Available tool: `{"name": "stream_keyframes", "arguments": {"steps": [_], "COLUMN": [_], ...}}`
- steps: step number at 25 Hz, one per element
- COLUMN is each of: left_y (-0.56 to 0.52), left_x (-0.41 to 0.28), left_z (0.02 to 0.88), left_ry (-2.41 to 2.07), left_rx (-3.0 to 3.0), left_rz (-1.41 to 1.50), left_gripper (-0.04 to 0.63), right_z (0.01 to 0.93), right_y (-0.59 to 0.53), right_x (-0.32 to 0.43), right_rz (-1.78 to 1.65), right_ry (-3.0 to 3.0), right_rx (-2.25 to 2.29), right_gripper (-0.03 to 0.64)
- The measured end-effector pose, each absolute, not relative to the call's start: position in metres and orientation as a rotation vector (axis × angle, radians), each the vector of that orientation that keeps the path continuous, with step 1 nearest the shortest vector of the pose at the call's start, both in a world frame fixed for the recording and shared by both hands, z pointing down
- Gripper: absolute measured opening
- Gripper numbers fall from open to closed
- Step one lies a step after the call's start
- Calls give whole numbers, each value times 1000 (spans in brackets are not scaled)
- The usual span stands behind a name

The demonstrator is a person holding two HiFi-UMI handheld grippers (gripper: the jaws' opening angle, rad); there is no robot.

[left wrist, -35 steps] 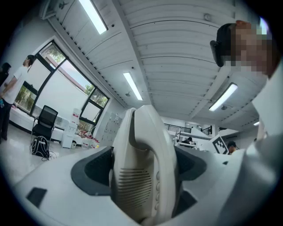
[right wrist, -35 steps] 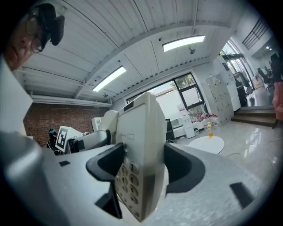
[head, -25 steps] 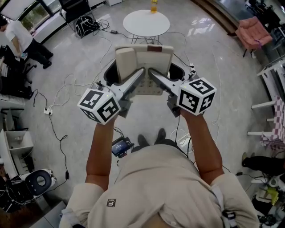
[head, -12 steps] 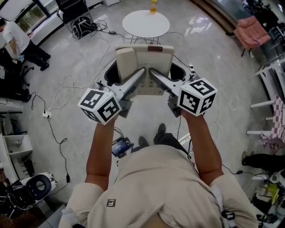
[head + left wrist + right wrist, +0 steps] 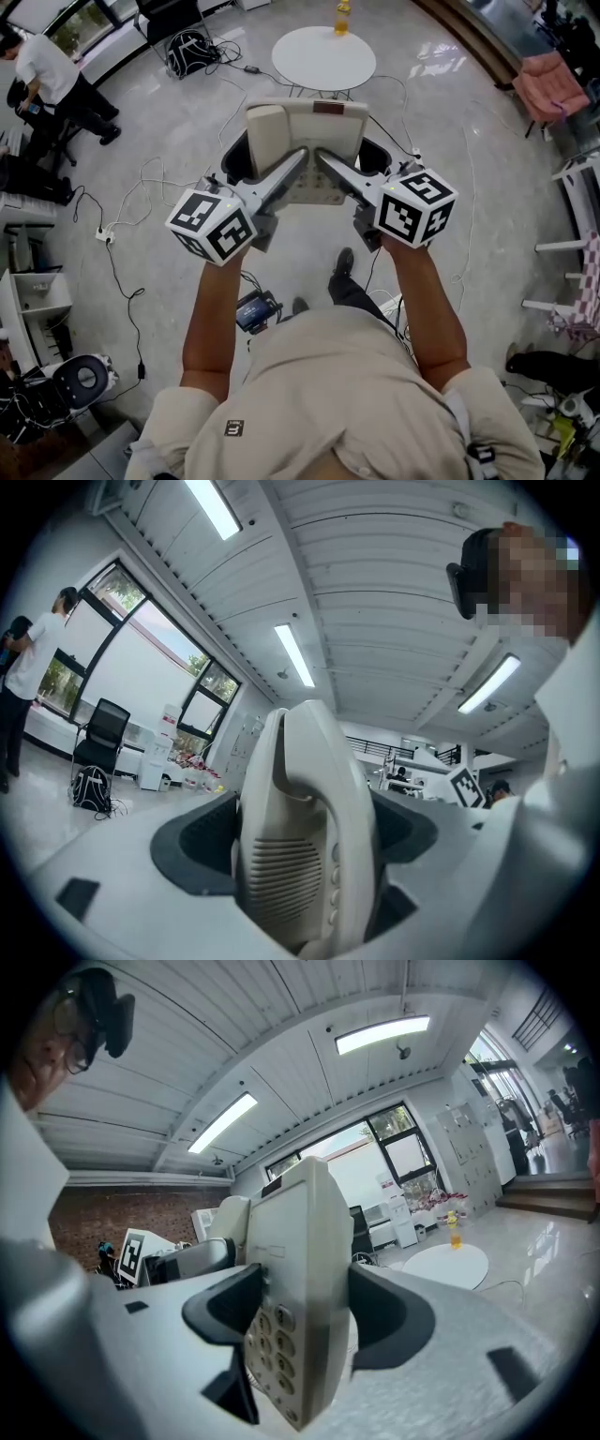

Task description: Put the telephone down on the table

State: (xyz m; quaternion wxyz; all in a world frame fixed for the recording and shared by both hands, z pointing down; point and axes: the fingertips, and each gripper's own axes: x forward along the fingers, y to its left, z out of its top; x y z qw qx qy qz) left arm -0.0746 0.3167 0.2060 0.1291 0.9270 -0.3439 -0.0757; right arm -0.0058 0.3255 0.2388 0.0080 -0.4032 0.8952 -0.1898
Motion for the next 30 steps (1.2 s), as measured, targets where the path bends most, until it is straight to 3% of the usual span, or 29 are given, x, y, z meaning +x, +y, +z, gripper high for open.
{"name": "stream_keyframes", "arguments": {"steps": [11,30], "left_y": [203,148], "left_x": [-13,49], "left_z": [219,214], "left_ry": [-1100,-1126], "left_rx": [2635,2660], "left_rz": [-214,-147], "left_gripper": [388,388], "right_z": [252,247], "right_y": [207,151], "right_x": [56,117], "right_rz": [-643,-628], "right_ry": [2856,2837], "right_rx": [-1157,-1127], "right_gripper": [272,272]}}
